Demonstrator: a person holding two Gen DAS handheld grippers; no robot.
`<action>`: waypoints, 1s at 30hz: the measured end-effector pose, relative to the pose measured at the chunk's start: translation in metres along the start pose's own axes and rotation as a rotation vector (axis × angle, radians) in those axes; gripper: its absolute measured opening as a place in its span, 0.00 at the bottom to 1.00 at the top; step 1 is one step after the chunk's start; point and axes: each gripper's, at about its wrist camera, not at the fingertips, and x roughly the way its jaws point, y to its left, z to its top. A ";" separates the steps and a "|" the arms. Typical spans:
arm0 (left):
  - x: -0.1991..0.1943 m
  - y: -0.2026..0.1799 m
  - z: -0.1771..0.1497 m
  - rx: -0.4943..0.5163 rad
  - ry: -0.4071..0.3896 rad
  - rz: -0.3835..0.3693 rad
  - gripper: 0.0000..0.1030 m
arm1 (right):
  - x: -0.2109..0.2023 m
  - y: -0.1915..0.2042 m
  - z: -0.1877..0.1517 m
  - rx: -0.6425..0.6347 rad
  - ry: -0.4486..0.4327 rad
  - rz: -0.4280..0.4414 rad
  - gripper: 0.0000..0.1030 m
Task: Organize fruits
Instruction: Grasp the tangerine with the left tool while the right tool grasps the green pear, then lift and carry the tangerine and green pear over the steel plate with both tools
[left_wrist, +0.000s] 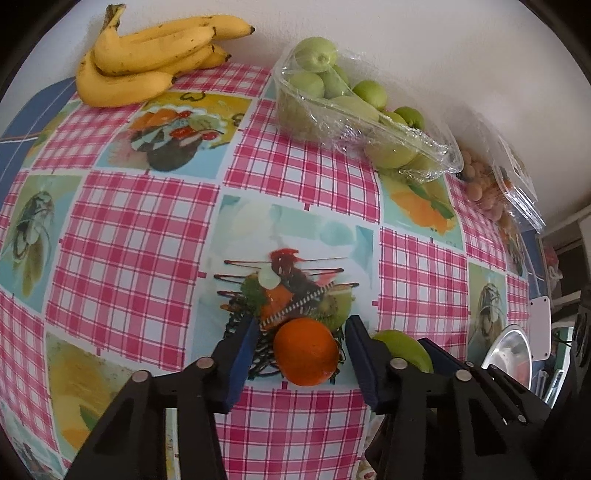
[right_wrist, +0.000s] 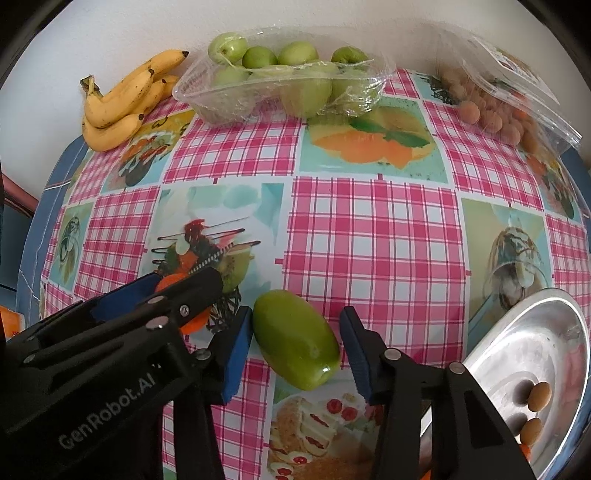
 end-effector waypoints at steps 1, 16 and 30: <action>0.000 0.000 0.000 -0.001 0.001 -0.005 0.47 | 0.000 0.000 0.000 -0.002 -0.001 -0.001 0.49; 0.002 0.005 -0.001 -0.020 0.002 -0.030 0.37 | 0.000 0.003 0.000 -0.011 -0.003 -0.007 0.44; -0.007 0.016 0.003 -0.052 -0.031 -0.004 0.37 | -0.009 0.004 -0.001 0.009 -0.015 0.010 0.40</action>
